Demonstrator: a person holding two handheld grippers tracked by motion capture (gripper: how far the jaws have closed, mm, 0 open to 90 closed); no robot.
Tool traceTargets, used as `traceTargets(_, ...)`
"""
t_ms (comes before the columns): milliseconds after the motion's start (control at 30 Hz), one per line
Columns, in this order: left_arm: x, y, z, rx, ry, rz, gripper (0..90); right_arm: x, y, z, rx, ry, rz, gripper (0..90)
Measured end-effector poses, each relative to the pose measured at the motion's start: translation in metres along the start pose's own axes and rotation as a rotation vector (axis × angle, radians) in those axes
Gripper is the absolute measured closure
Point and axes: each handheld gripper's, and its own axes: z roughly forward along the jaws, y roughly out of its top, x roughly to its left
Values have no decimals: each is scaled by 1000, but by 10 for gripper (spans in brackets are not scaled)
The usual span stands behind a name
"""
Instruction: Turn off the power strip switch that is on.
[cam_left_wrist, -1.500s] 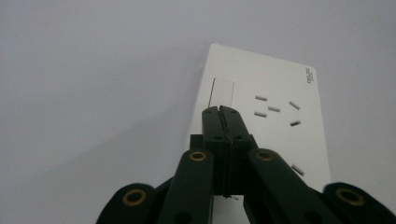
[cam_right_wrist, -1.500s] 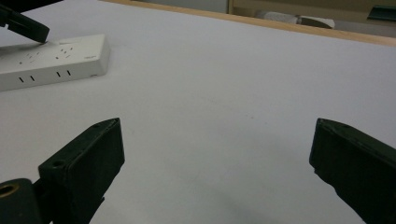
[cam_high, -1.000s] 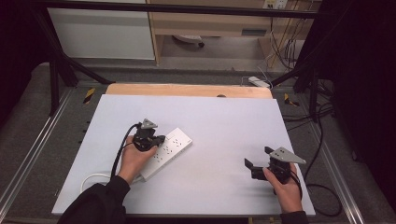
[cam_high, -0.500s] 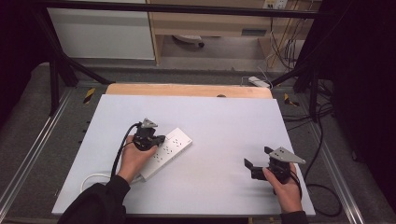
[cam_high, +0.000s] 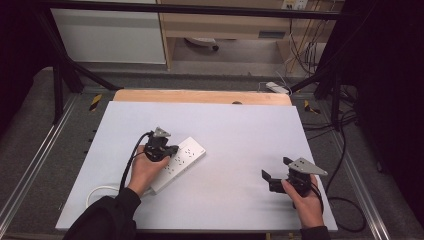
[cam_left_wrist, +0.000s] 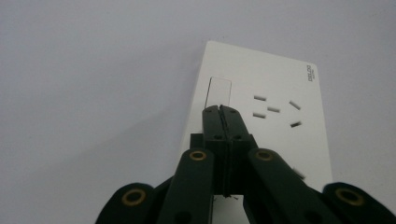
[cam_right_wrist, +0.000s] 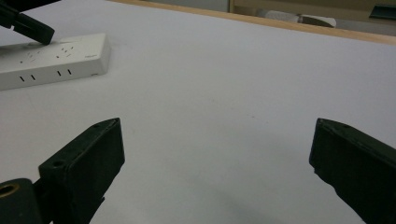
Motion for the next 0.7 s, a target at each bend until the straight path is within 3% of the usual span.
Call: traceTargets(700,-1,0,-1,-13,-5,-3,900,0,0,-1,-2,2,0,37)
